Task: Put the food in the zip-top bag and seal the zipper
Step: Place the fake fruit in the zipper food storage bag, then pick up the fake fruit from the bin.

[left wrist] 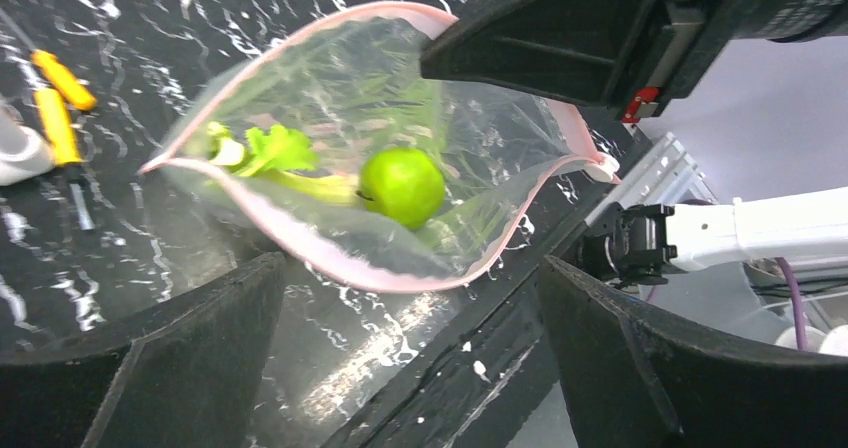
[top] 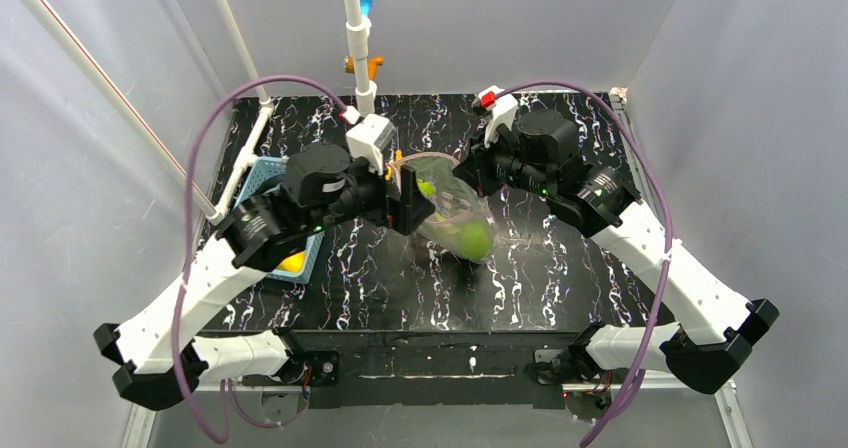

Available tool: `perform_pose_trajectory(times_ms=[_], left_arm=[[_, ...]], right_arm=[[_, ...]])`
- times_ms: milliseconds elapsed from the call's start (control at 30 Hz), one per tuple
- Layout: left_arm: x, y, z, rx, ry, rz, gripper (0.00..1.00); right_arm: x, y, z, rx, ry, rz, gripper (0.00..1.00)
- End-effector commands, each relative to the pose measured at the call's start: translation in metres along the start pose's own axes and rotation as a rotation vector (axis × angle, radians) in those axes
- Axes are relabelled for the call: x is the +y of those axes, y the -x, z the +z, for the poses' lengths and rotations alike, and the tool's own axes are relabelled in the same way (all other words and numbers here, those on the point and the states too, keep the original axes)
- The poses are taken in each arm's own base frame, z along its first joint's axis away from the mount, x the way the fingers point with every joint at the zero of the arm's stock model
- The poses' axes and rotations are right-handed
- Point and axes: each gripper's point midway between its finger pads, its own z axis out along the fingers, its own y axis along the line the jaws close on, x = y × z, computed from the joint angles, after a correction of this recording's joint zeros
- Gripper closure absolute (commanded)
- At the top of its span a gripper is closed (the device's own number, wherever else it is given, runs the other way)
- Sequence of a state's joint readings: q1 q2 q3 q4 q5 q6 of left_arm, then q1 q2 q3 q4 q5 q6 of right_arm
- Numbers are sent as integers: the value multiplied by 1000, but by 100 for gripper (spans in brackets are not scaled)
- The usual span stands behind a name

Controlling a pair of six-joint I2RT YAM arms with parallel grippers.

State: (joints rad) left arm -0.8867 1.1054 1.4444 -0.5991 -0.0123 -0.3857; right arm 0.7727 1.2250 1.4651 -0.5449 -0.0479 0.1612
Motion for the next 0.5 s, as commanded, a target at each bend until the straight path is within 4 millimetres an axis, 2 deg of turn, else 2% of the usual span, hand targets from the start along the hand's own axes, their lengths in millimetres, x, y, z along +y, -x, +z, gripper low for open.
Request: perform_pose_trajectory(times_ms=[0, 100, 233, 300, 467], left_arm=[[22, 6, -53, -28, 103, 83, 4], [24, 9, -80, -40, 105, 130, 3], [47, 10, -110, -30, 228, 171, 2], [61, 3, -115, 0, 296, 192, 2], [111, -28, -117, 121, 574, 200, 2]], right_arm=[[3, 24, -11, -103, 6, -15, 99], [3, 21, -8, -96, 4, -14, 99], [3, 19, -6, -87, 9, -11, 99], [3, 18, -6, -84, 9, -10, 99], [2, 17, -7, -84, 5, -10, 99]])
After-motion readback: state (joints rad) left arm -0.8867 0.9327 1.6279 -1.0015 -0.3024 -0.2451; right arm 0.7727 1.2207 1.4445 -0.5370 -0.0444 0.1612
